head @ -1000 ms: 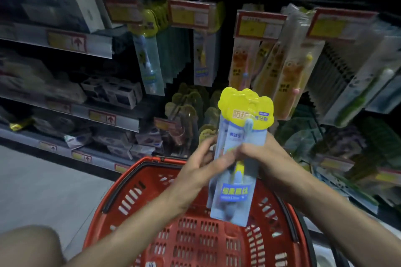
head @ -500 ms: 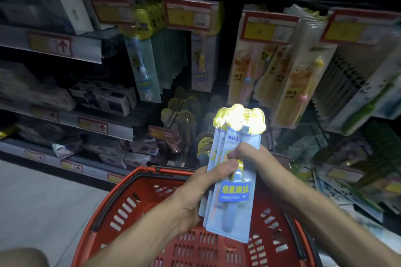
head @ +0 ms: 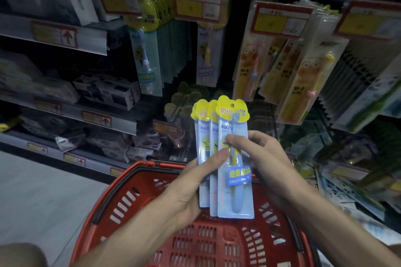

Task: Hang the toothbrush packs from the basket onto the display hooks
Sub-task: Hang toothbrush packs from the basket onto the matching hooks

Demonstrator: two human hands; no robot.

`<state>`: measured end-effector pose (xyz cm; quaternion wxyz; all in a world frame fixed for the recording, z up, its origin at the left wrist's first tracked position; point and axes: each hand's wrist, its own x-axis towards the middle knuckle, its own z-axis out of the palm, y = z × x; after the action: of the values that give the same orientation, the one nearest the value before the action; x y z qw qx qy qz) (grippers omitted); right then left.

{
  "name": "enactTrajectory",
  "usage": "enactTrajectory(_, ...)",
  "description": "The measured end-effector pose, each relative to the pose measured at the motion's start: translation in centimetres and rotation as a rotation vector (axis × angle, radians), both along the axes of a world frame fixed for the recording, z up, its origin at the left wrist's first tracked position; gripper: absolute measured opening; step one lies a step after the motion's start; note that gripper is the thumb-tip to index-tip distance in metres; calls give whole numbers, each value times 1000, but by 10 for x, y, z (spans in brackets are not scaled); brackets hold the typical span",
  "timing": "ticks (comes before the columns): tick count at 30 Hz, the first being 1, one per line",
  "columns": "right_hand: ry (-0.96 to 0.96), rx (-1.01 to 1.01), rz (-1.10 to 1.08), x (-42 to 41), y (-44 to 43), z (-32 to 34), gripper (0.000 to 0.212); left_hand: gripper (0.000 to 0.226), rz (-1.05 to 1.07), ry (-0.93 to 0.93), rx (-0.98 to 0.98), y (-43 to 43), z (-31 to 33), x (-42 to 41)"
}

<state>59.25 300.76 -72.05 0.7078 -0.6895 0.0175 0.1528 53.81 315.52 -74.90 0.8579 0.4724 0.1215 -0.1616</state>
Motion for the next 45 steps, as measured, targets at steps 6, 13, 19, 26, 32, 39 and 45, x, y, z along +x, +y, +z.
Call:
enactTrajectory(6, 42, 130, 85, -1, 3, 5, 21, 45, 44, 39, -87, 2, 10, -6)
enactTrajectory(13, 189, 300, 6, 7, -4, 7, 36, 35, -18, 28, -97, 13, 8, -5)
enactTrajectory(19, 57, 242, -44, 7, -2, 4, 22, 30, 41, -92, 94, 23, 15, 0)
enactTrajectory(26, -65, 207, -35, 4, 7, 11, 29, 28, 169, -171, 257, 37, 24, 0)
enactTrajectory(32, -183, 36, -12, 12, 17, 17, 19, 20, 232, -309, 351, 54, 33, -3)
enactTrajectory(39, -406, -122, -107, 27, 31, 29, 15, 32, 219, -462, 257, 75, 46, 4)
enactTrajectory(45, -411, -78, -168, 22, 35, 33, 16, 22, 236, -498, 159, 87, 72, 24)
